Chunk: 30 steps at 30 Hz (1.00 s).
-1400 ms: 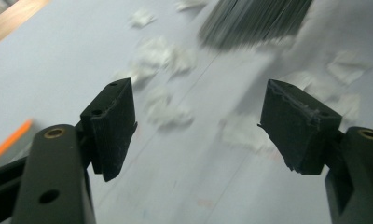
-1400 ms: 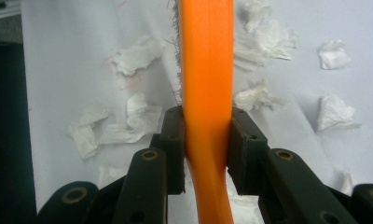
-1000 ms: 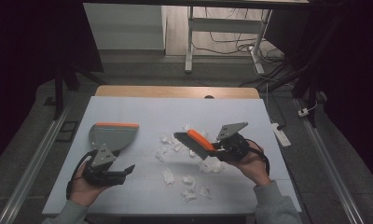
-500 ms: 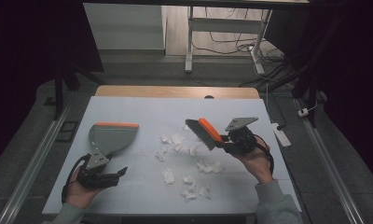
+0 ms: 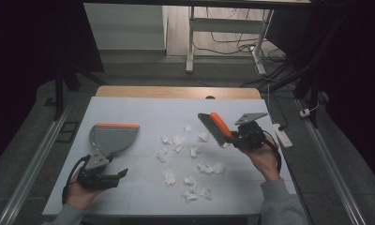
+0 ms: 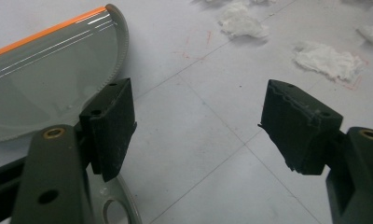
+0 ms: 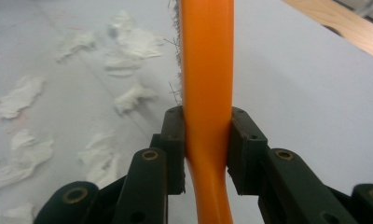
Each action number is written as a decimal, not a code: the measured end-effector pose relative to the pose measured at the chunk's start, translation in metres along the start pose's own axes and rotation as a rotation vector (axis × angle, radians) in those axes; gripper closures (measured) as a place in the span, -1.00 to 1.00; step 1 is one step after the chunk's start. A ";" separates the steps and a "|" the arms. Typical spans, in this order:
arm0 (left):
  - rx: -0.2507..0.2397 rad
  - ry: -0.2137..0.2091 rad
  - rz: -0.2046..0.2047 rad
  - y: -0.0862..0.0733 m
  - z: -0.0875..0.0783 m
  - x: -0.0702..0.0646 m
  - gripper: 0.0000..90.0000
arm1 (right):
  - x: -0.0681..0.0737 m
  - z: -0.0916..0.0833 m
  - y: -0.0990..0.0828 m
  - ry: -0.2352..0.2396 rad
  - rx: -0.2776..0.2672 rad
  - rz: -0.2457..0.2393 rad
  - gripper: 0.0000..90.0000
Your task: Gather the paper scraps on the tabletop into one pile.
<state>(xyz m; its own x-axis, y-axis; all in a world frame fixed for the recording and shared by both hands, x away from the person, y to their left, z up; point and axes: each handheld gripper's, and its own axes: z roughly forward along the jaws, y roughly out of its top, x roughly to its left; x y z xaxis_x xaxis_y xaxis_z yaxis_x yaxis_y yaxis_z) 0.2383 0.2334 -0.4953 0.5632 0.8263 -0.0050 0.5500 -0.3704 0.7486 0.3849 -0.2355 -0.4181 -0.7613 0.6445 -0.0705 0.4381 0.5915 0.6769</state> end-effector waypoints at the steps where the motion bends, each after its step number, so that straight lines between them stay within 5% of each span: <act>1: -0.001 -0.003 0.001 0.000 0.000 0.000 -0.40 | 0.000 0.000 0.000 0.000 0.000 0.000 0.57; 6: 0.003 -0.012 0.007 0.001 0.003 0.002 -0.40 | -0.027 -0.009 0.003 -0.127 0.125 0.082 0.57; 15: 0.001 -0.021 0.020 0.001 0.003 0.001 -0.40 | -0.056 0.033 0.011 -0.169 0.417 0.151 0.57; 18: -0.005 -0.023 0.013 0.000 0.002 0.002 -0.40 | -0.055 0.044 0.012 -0.160 0.476 0.132 0.57; 25: -0.001 -0.026 0.014 0.000 0.002 0.001 -0.40 | -0.041 0.055 0.022 -0.128 0.497 0.078 0.57; 30: 0.001 -0.027 0.012 0.000 0.002 0.000 -0.40 | -0.017 0.063 0.030 -0.096 0.520 0.013 0.57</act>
<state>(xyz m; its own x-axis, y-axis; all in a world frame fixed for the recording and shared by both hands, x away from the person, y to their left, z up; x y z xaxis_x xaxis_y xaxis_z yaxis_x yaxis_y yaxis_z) 0.2400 0.2327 -0.4969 0.5867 0.8097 -0.0140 0.5433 -0.3808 0.7482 0.4409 -0.1988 -0.4426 -0.7178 0.6803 -0.1482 0.6449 0.7299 0.2268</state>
